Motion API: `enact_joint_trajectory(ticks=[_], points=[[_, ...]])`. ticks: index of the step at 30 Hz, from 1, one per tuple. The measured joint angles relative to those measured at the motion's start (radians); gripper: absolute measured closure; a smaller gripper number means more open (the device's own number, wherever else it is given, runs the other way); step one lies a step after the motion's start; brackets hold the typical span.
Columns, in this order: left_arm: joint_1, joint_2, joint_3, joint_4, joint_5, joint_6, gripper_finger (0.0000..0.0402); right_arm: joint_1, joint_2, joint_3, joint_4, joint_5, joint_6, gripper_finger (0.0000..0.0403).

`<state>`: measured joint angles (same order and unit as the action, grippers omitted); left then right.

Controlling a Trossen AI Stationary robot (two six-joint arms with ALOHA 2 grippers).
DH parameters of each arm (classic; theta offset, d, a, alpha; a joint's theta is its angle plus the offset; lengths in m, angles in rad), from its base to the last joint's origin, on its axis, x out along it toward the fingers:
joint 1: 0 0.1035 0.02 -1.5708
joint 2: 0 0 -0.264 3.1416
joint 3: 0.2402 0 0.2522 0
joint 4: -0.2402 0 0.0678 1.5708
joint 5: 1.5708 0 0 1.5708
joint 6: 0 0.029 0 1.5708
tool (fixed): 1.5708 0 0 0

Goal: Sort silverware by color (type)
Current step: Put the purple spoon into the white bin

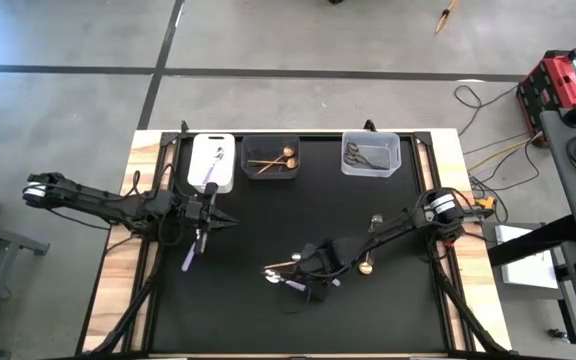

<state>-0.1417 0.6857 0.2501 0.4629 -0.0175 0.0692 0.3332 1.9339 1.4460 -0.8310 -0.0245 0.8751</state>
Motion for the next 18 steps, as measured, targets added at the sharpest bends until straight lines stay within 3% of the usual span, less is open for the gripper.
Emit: enact_joint_trajectory(ticks=[8,14,18], points=[[0.0,0.008,0.0,0.008,0.0,0.0,0.0401,-0.003,-0.098,0.0,0.023,0.003,-0.068,0.0353],[0.0,0.035,0.0,0.046,0.001,-0.012,0.0401,-0.043,-0.159,0.002,0.197,-0.008,-0.321,0.0354],[0.0,0.05,0.0,0.116,0.064,-0.012,0.0401,-0.097,-0.192,0.002,0.321,-0.07,-0.507,0.0354]])
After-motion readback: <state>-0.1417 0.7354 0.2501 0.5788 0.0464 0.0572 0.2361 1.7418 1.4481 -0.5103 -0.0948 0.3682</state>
